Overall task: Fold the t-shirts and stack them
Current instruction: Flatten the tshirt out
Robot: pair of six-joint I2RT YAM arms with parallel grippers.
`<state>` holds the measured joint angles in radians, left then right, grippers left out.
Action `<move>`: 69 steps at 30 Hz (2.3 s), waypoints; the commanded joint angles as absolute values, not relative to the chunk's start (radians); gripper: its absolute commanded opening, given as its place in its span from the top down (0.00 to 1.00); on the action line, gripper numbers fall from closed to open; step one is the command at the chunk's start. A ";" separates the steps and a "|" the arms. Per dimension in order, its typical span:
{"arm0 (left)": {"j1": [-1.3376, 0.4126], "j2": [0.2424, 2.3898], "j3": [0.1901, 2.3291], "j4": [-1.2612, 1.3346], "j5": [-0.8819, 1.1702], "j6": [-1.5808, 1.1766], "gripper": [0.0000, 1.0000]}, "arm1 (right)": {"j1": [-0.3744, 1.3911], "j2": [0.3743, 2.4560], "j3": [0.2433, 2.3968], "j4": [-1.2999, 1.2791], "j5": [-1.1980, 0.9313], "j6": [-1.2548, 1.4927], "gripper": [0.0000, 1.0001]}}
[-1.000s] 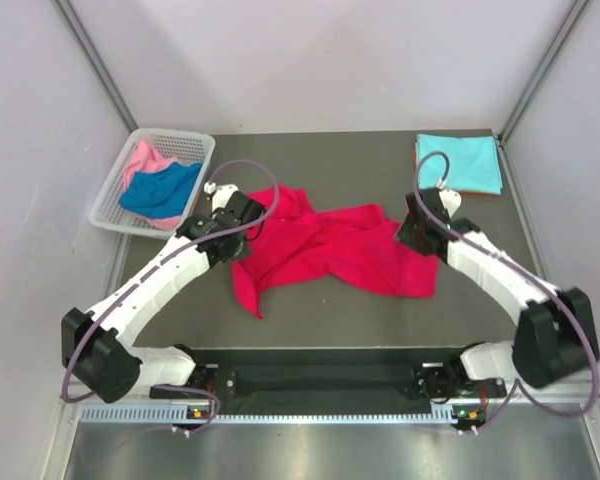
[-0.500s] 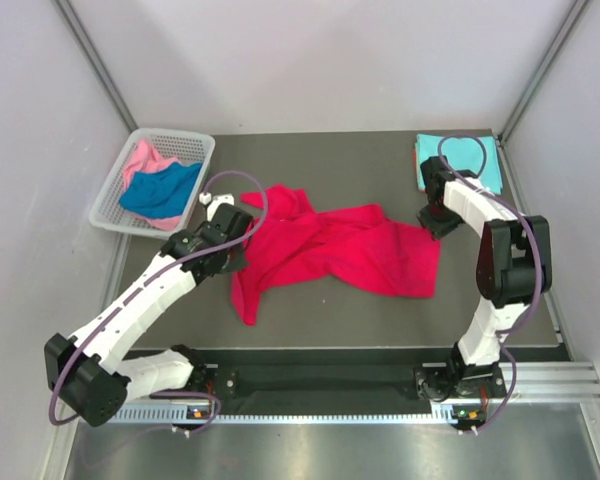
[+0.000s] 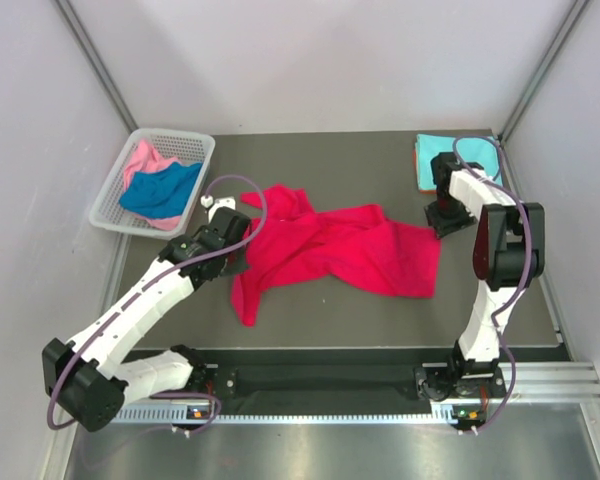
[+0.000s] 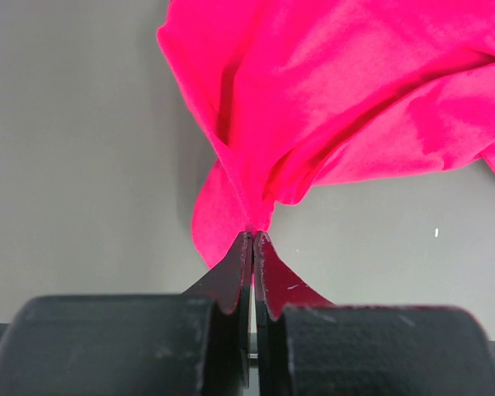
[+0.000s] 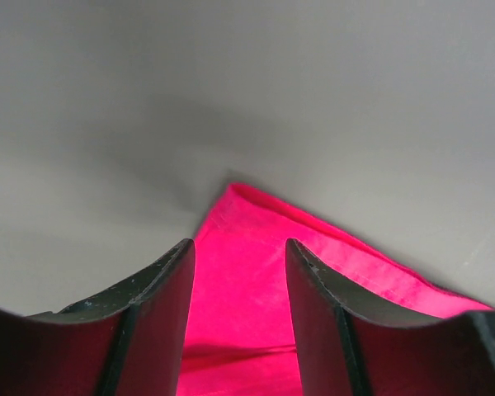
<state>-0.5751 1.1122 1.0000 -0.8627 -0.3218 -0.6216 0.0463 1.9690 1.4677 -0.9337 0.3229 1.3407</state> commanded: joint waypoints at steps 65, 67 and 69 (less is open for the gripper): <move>-0.459 0.644 0.779 -0.717 -0.035 -0.764 1.00 | -0.078 1.479 1.296 -1.046 0.394 0.742 0.55; -0.459 0.649 0.772 -0.698 -0.032 -0.750 1.00 | -0.064 1.467 1.293 -1.072 0.406 0.776 0.51; -0.459 0.653 0.756 -0.677 -0.026 -0.742 1.00 | -0.026 1.453 1.266 -1.065 0.365 0.787 0.51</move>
